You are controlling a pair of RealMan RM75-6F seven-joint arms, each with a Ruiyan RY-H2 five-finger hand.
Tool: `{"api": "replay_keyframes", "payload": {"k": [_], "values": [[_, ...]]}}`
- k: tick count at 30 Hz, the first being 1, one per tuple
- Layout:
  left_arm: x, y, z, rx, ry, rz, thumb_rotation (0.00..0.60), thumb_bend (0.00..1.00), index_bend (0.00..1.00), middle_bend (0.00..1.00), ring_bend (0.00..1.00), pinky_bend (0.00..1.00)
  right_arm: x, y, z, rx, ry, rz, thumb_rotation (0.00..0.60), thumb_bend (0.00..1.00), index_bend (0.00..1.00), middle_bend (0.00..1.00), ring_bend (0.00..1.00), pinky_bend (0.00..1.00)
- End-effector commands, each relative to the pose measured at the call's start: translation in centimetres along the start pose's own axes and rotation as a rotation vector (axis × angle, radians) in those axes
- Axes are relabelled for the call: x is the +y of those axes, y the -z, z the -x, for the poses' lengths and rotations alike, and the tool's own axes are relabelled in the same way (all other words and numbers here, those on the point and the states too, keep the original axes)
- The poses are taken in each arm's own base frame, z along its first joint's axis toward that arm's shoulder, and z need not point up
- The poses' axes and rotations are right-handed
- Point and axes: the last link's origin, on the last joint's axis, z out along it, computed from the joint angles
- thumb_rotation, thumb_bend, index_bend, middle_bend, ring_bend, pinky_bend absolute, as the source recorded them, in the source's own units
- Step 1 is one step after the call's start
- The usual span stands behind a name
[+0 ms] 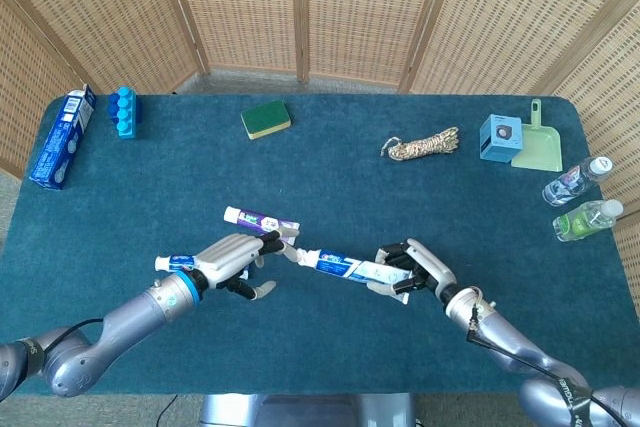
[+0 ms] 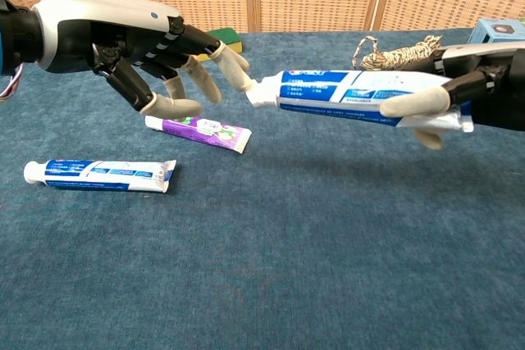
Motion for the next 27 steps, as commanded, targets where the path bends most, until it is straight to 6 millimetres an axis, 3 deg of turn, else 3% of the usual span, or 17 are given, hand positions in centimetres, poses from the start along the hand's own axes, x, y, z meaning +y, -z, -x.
{"api": "replay_keyframes", "payload": {"k": [1, 27], "values": [[-0.1, 0.0, 0.0, 0.001, 0.002, -0.001, 0.6, 0.41, 0.27, 0.08, 0.24, 0.4, -0.3, 0.2, -0.1, -0.008, -0.021, -0.012, 0.6, 0.53, 0.93, 0.81, 0.8, 0.7], [0.0, 0.0, 0.5, -0.005, 0.023, 0.011, 0.6, 0.41, 0.25, 0.08, 0.24, 0.4, -1.4, 0.6, -0.5, -0.024, -0.124, -0.082, 0.6, 0.54, 0.93, 0.81, 0.8, 0.7]]}}
